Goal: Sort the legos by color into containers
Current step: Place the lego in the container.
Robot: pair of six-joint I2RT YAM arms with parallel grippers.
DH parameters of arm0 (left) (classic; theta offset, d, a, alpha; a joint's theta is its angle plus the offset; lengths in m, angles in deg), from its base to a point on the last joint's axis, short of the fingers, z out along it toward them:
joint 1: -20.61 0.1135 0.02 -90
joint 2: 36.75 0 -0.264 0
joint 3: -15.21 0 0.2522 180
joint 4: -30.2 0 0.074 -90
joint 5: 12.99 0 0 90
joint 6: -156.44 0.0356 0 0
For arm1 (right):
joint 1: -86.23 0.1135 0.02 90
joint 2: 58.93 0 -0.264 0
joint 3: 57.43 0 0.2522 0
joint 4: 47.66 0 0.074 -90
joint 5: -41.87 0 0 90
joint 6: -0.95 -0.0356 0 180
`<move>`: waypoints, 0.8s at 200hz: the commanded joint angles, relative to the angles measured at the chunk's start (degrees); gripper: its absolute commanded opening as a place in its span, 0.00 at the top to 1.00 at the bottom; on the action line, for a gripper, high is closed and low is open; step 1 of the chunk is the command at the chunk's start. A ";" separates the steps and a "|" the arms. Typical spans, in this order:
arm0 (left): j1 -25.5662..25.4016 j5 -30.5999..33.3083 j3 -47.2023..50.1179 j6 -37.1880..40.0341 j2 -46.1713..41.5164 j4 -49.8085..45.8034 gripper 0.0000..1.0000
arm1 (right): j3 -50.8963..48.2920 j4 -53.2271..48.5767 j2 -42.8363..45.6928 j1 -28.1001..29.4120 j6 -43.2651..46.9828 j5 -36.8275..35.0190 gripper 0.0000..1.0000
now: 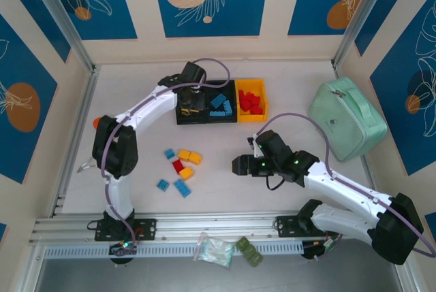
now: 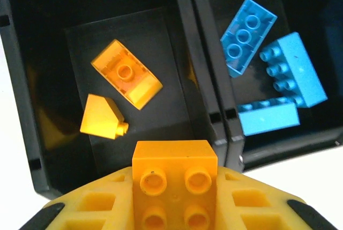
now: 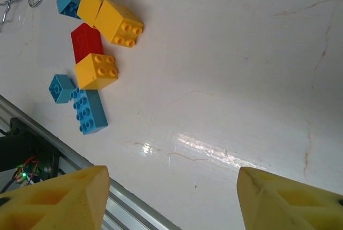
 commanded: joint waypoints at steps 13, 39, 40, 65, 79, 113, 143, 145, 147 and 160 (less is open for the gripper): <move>1.85 1.13 -3.46 0.02 5.08 -1.34 0.70 | 1.74 0.60 -0.16 0.65 -0.63 -0.54 0.36; 2.29 1.07 -4.65 -0.29 7.34 -0.66 0.69 | 1.71 0.17 -0.12 0.66 -0.60 -1.00 0.36; 2.29 1.06 -4.70 -0.37 7.42 -0.65 0.69 | 1.72 0.10 -0.16 0.66 -0.63 -1.00 0.36; 2.56 0.33 -4.91 -1.10 8.72 0.10 0.68 | 1.42 0.17 -0.03 0.66 -0.87 -1.19 0.36; 2.56 0.20 -4.92 -1.32 9.18 0.41 0.65 | 1.45 0.30 -0.15 0.66 -0.98 -1.16 0.36; 2.56 -0.64 -4.80 -1.92 8.55 0.50 0.49 | 1.38 0.30 -0.17 0.62 -1.12 -1.36 0.36; 2.53 -1.76 -2.94 -2.28 5.28 1.21 0.44 | 1.48 0.87 -0.46 0.74 -1.12 -1.25 0.36; 2.48 -1.86 -2.80 -2.29 5.00 1.21 0.44 | 1.51 0.87 -0.51 0.74 -1.10 -1.24 0.36; 2.47 -1.95 -2.68 -2.37 4.75 1.21 0.44 | 1.49 0.91 -0.60 0.73 -1.08 -1.25 0.36; 2.38 -2.35 -1.36 -2.56 2.67 1.45 0.44 | 1.55 1.20 -0.94 0.83 -1.11 -1.24 0.36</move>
